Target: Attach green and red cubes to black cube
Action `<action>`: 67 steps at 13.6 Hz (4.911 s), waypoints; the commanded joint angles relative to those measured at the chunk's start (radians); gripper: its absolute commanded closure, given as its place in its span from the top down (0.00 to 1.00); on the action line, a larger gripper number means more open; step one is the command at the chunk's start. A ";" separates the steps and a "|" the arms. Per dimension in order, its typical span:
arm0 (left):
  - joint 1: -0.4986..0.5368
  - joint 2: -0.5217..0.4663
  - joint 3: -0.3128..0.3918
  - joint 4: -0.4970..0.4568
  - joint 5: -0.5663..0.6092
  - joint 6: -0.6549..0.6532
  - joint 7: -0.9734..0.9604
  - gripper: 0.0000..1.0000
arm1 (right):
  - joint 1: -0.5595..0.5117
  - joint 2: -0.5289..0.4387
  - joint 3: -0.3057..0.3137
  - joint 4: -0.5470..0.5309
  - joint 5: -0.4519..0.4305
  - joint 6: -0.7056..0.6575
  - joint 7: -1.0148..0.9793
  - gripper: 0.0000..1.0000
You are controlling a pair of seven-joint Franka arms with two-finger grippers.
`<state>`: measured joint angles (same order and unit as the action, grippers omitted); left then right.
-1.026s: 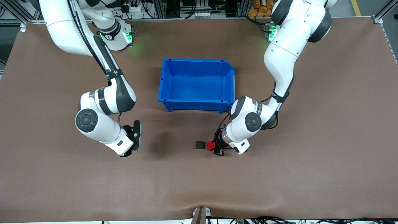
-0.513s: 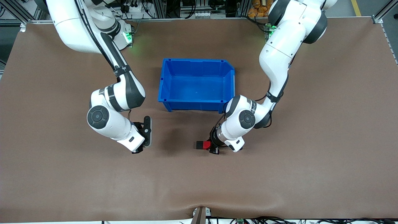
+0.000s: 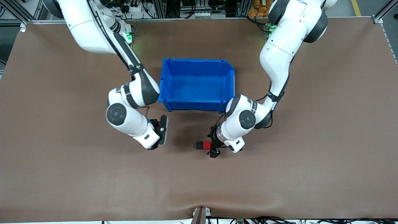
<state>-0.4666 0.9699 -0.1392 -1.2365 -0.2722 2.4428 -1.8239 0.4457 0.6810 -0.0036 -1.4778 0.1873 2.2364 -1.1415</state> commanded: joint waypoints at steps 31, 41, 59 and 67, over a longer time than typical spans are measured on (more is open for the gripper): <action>0.477 -0.476 0.021 -0.028 0.208 -0.614 1.441 1.00 | 0.242 0.413 -0.078 0.476 -0.169 0.049 0.459 0.20; 0.438 -0.761 0.111 -0.052 0.221 -0.977 1.739 1.00 | 0.162 0.271 -0.075 0.329 -0.149 0.052 0.474 1.00; 0.437 -1.051 0.151 -0.273 0.268 -1.071 1.852 1.00 | -0.367 -0.659 -0.124 -0.261 -0.117 -0.351 0.569 1.00; 0.436 -1.022 0.153 -0.261 0.266 -1.042 1.841 1.00 | -0.395 -0.773 -0.115 -0.246 -0.138 -0.618 1.101 1.00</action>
<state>-0.0357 -0.0580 0.0175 -1.5126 -0.0098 1.3972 0.0174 0.0687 -0.0750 -0.1325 -1.7257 0.0573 1.6686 -0.1538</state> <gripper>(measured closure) 0.000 0.000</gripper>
